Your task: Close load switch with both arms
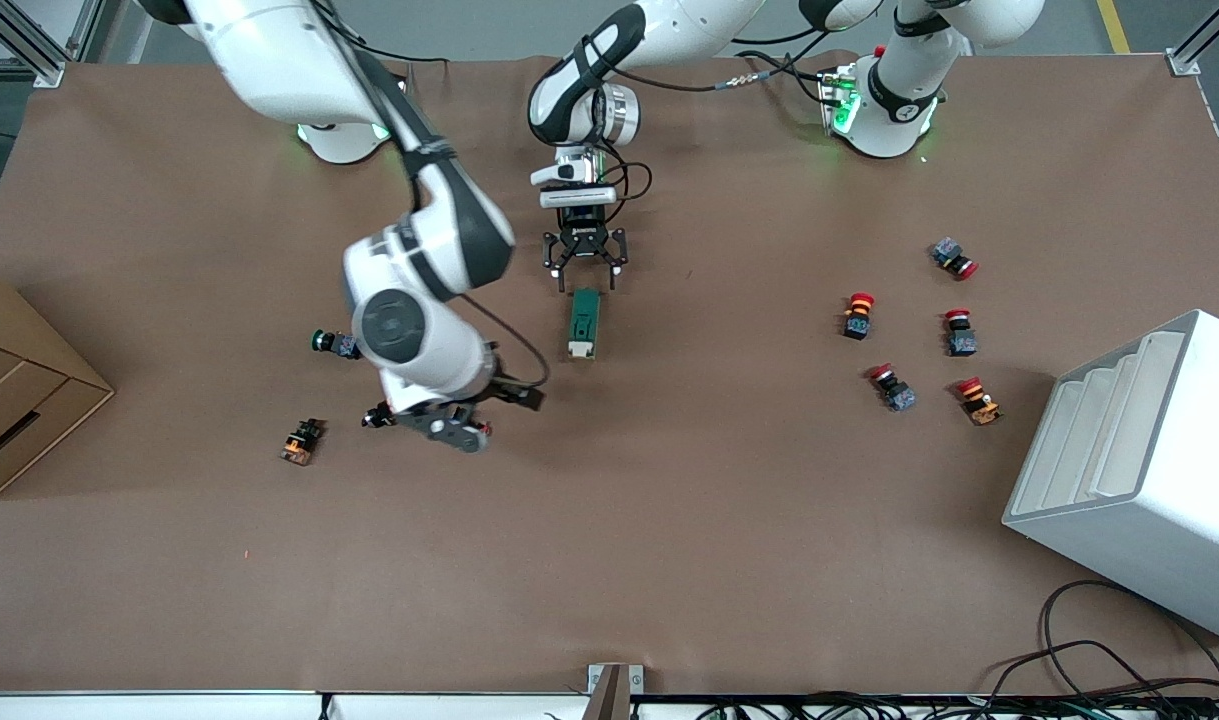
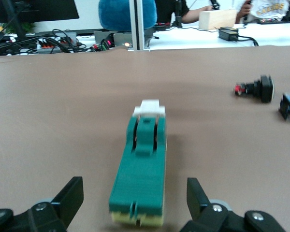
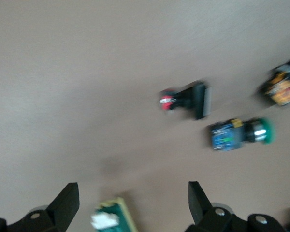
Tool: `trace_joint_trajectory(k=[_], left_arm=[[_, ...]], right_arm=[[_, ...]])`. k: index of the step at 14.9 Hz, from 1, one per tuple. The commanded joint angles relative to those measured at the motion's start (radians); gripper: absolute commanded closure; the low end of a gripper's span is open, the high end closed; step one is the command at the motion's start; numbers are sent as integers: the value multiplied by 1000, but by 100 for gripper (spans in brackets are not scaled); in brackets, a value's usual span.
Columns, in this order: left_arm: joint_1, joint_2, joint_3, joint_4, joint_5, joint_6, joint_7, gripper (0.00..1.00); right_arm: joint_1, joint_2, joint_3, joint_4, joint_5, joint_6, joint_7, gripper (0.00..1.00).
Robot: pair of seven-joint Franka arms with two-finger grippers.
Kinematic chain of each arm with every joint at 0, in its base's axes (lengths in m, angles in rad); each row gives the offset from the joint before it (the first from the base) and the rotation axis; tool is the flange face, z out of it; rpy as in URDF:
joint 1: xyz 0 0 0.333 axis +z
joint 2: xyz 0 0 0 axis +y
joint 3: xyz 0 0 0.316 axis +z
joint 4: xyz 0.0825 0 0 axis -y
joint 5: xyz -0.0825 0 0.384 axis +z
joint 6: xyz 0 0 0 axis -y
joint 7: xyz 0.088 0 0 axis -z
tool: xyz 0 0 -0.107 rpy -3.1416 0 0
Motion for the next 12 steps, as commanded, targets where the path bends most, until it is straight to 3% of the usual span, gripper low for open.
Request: trace_joint_trajectory(k=[1, 6, 9, 12], left_arm=[[28, -23, -3, 80, -88, 35, 66, 5], [96, -48, -3, 313, -414, 54, 320, 4], [193, -145, -3, 335, -597, 54, 514, 3], [298, -225, -3, 338, -773, 54, 656, 0]], right_arm=[[-98, -71, 15, -27, -21, -100, -200, 0], [-265, -159, 17, -7, -166, -312, -538, 0], [-374, -177, 14, 57, -188, -445, -719, 0], [-403, -177, 17, 145, -283, -560, -752, 0]])
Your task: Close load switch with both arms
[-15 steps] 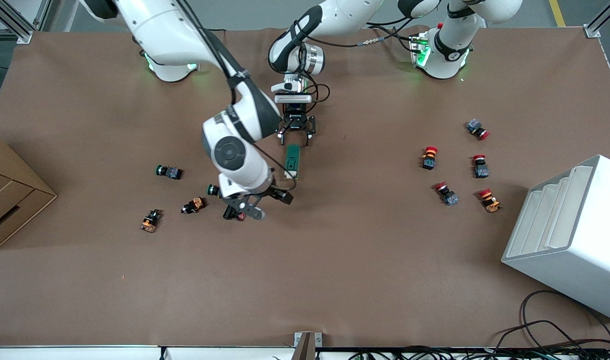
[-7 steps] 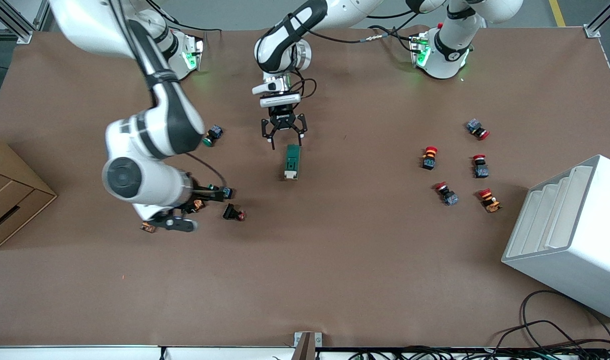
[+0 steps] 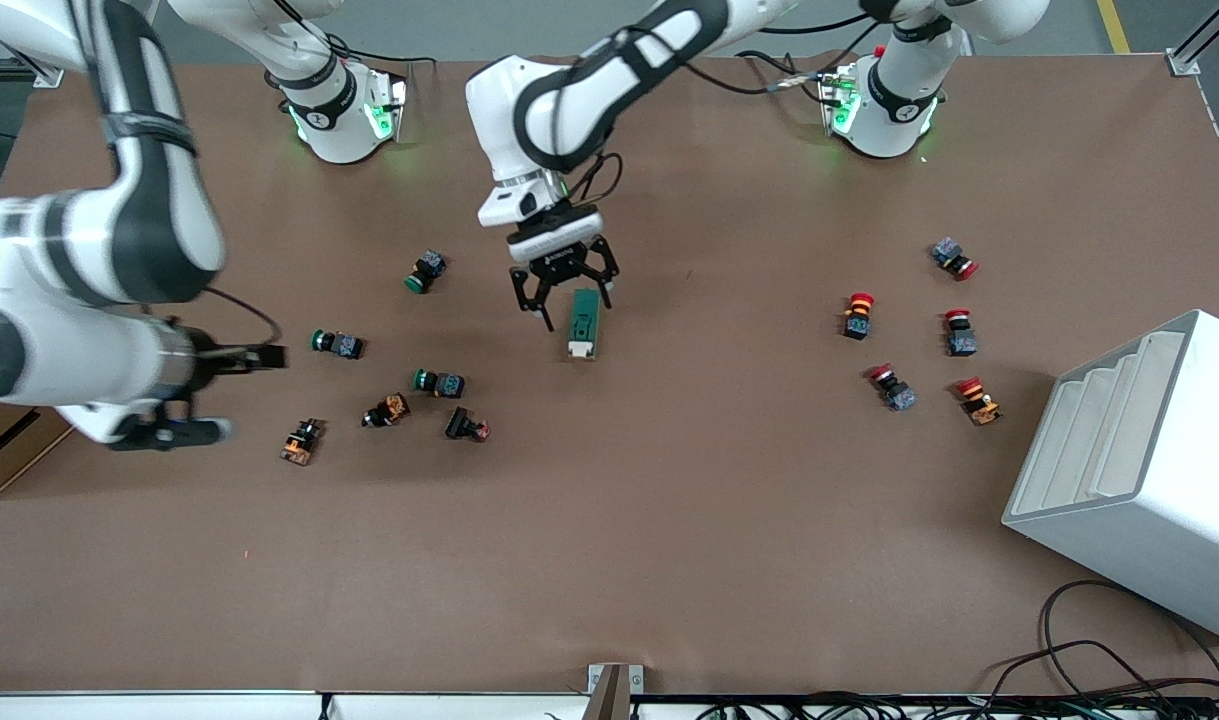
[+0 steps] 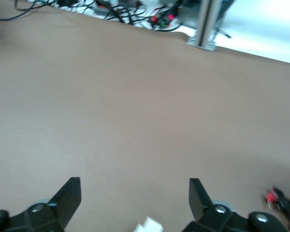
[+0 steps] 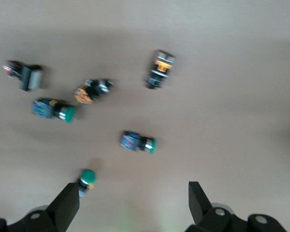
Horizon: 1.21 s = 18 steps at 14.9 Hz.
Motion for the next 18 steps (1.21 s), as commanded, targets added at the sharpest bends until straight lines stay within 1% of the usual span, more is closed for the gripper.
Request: trace_joint_trajectory(k=[1, 4, 7, 10, 12, 14, 15, 16, 17, 18], left_arm=[[105, -90, -3, -19, -164, 11, 133, 0], [261, -152, -2, -8, -339, 1, 305, 0], [390, -204, -2, 0, -421, -3, 466, 0], [499, -250, -5, 18, -520, -6, 650, 0], [571, -279, -8, 20, -591, -57, 781, 0], [624, -327, -3, 26, -640, -104, 897, 0], [666, -356, -3, 26, -677, -110, 965, 0], [735, -400, -5, 18, -741, -112, 1041, 0], [777, -431, -2, 18, -808, -126, 1128, 0], [791, -459, 13, 18, -865, -158, 1217, 0]], right_arm=[[-13, -3, 21, 75, -67, -93, -16, 0], [-46, -3, 21, 135, -73, -162, -53, 0], [-81, -1, 21, 192, -74, -177, -85, 0], [-103, 5, 26, 204, -64, -194, -84, 0], [-99, 2, 29, 212, -64, -196, -82, 0], [-99, 0, 31, 220, -64, -194, -82, 0], [-99, 2, 35, 229, -62, -196, -84, 0], [-95, 0, 35, 232, -60, -202, -84, 0], [-92, 0, 35, 232, -60, -211, -79, 0], [-92, 0, 35, 232, -62, -219, -78, 0]])
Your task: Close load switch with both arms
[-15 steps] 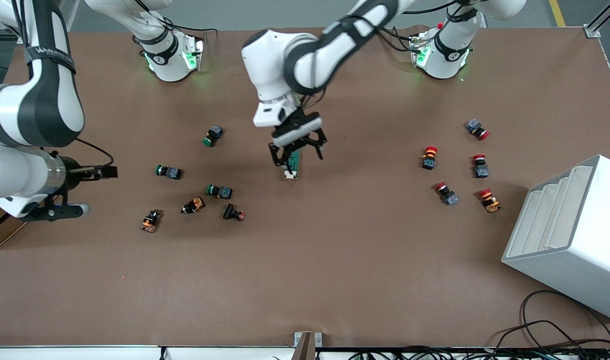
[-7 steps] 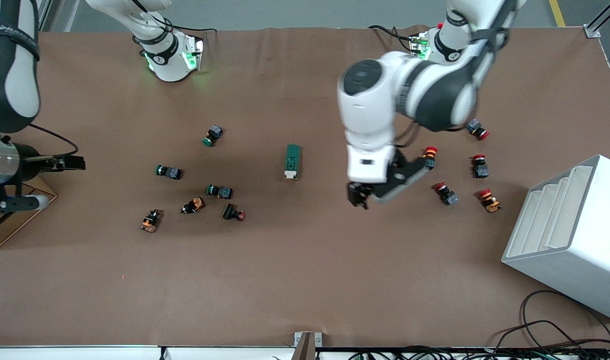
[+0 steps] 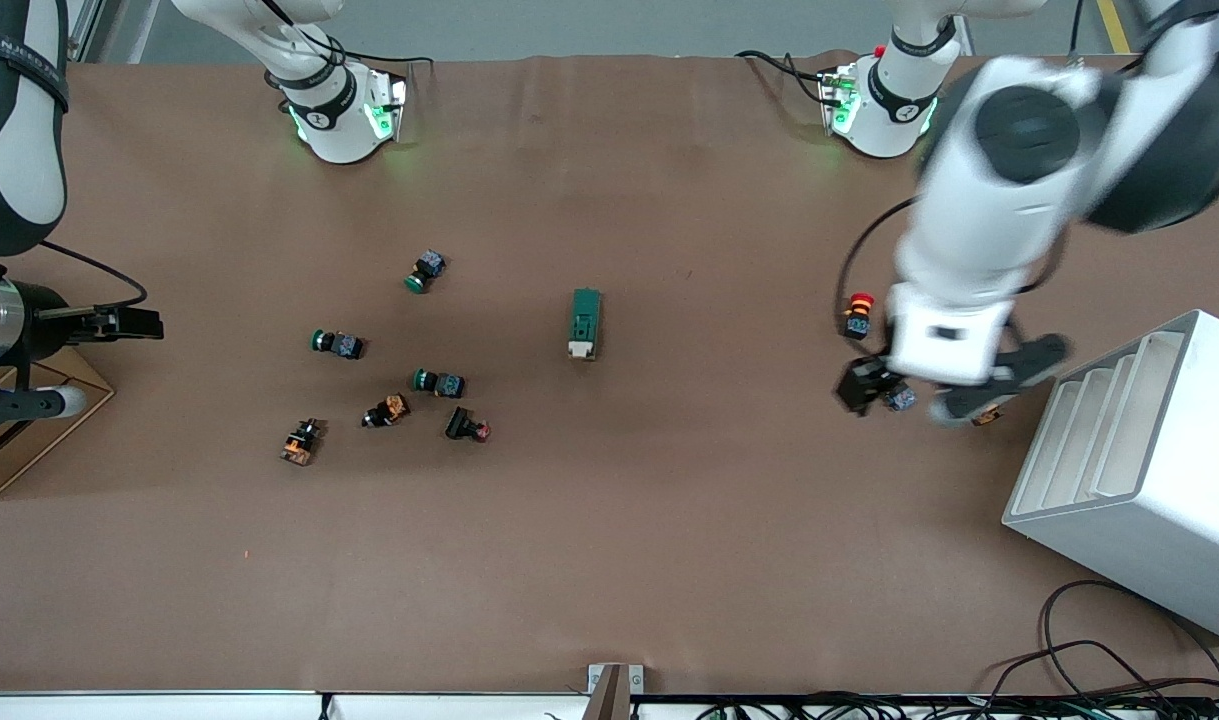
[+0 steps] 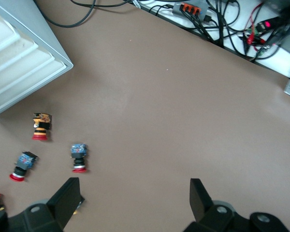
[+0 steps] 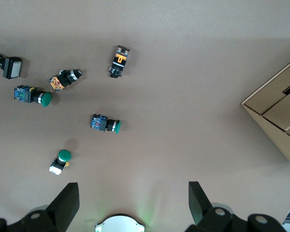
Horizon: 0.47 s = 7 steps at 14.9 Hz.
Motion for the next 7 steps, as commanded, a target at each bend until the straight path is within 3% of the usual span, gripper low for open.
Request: trace_joint_trajectory(k=[1, 5, 7], left_arm=[[60, -114, 45, -23, -117, -82, 242, 0], [53, -208, 214, -38, -188, -206, 533, 0], [52, -252, 241, -57, -189, -244, 619, 0]], right_arm=[[-4, 2, 10, 19, -6, -37, -1, 0], [-4, -21, 12, 19, -1, -71, -5, 0], [-2, -36, 13, 19, 0, -69, -7, 0]])
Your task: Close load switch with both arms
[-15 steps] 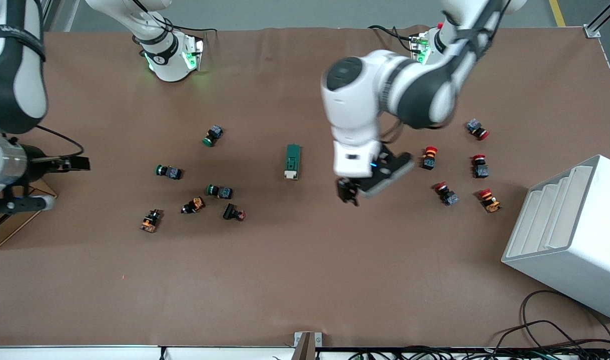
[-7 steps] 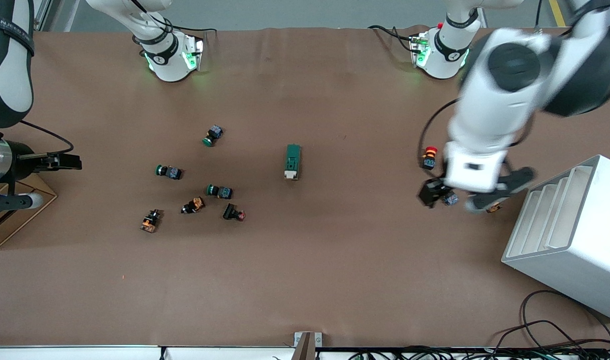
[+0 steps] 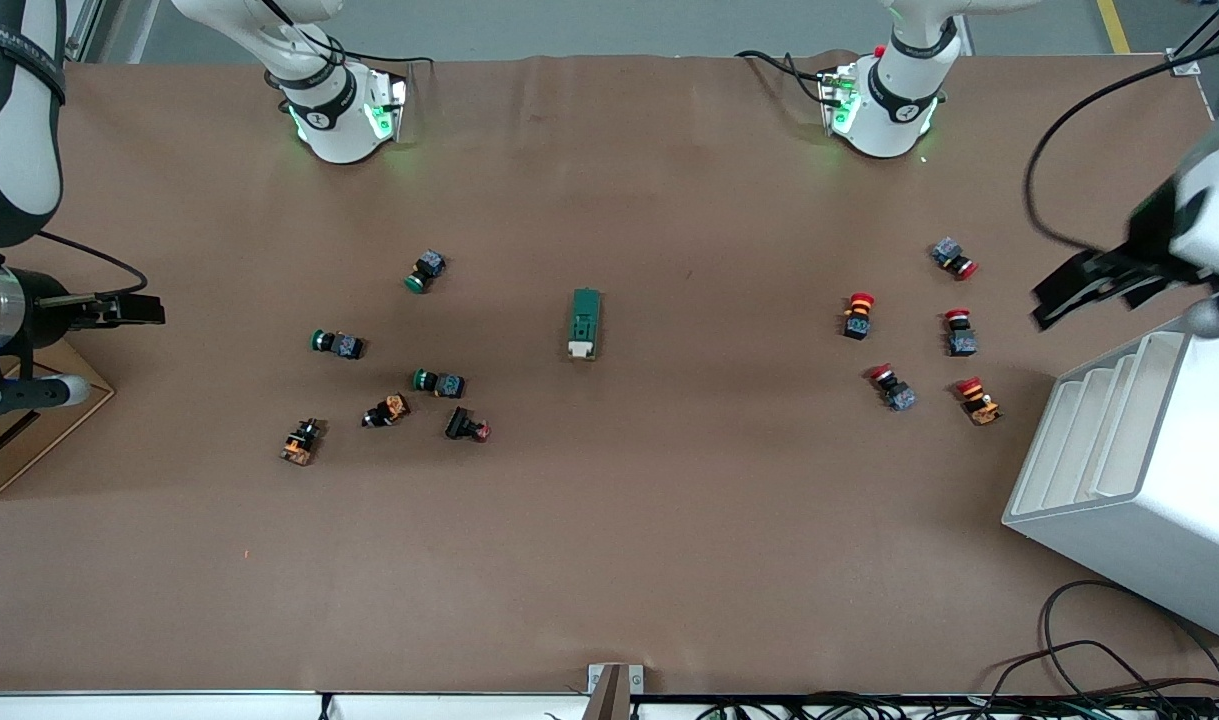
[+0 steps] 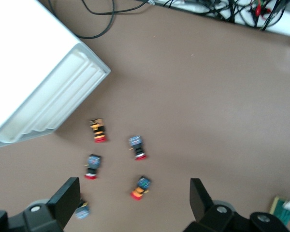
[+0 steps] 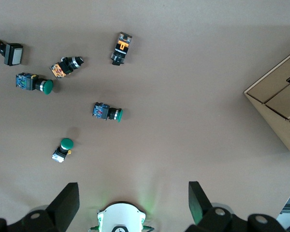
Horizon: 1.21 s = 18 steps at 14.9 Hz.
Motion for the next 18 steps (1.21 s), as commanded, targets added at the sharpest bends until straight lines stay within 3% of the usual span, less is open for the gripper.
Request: trace_joint_trajectory(k=[1, 15, 18], left_arm=[[-14, -76, 46, -54, -18, -54, 92, 0], [-8, -315, 54, -295, -30, -87, 297, 0], [-6, -325, 54, -300, -67, -82, 293, 0]], right_arm=[[-2, -41, 10, -3, 1, -11, -7, 0], [-60, -277, 4, -172, 91, 53, 47, 0], [-66, -350, 4, -296, 91, 150, 56, 0]])
